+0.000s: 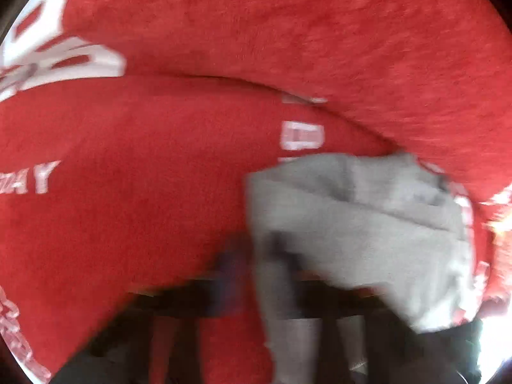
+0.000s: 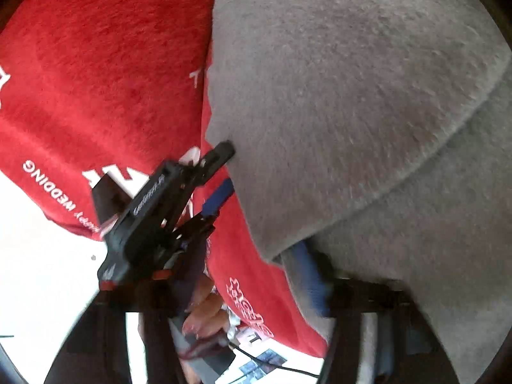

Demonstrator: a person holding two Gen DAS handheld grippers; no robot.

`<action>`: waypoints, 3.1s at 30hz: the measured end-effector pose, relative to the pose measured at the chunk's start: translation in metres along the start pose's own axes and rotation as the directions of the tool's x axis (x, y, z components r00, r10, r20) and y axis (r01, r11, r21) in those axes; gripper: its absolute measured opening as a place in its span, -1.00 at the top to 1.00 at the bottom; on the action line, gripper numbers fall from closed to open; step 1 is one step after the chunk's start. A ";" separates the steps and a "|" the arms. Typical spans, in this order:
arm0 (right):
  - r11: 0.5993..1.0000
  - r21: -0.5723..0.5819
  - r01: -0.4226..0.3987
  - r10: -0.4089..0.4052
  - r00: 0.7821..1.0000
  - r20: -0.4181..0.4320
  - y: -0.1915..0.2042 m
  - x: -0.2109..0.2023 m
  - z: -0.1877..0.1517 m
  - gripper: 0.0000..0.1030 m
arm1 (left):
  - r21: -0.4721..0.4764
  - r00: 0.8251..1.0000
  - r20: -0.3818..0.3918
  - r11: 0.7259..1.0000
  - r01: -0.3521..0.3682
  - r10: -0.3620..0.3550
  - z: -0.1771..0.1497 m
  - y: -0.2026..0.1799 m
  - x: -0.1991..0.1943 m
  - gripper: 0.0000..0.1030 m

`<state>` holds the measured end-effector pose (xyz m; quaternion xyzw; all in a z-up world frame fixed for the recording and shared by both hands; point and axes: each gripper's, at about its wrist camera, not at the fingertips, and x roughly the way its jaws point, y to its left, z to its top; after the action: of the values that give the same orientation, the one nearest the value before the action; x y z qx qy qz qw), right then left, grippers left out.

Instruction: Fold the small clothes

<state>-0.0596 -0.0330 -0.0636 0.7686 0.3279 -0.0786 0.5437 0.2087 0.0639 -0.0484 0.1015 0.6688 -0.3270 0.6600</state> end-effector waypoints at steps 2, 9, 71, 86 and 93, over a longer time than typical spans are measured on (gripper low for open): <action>0.999 -0.012 -0.036 0.036 0.999 -0.016 0.009 0.006 0.000 0.88 | 0.042 1.000 0.018 0.999 -0.009 0.008 0.001 -0.001 -0.007 0.85; 0.995 -0.077 0.069 -0.075 0.995 -0.072 0.009 0.045 -0.008 0.86 | 0.075 0.998 0.035 0.995 -0.059 0.056 -0.007 0.013 -0.002 0.86; 0.705 -0.227 0.672 -0.583 0.731 0.355 -0.003 -0.224 0.021 -0.15 | 0.208 0.947 0.036 0.924 -0.321 0.321 -0.118 -0.129 -0.037 0.85; 0.774 -0.169 0.610 -0.551 0.780 0.297 -0.043 -0.256 -0.006 -0.41 | 0.310 0.958 -0.047 0.916 -0.256 0.284 -0.160 -0.202 -0.014 0.85; 0.821 -0.137 0.554 -0.498 0.813 0.303 -0.057 -0.295 0.021 -0.49 | 0.317 0.970 -0.035 0.923 -0.219 0.242 -0.167 -0.260 -0.001 0.52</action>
<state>-0.3165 -0.1638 0.0239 0.5658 0.4628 -0.2878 0.6188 -0.0747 -0.0393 0.0176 0.2936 0.6162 -0.3443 0.6446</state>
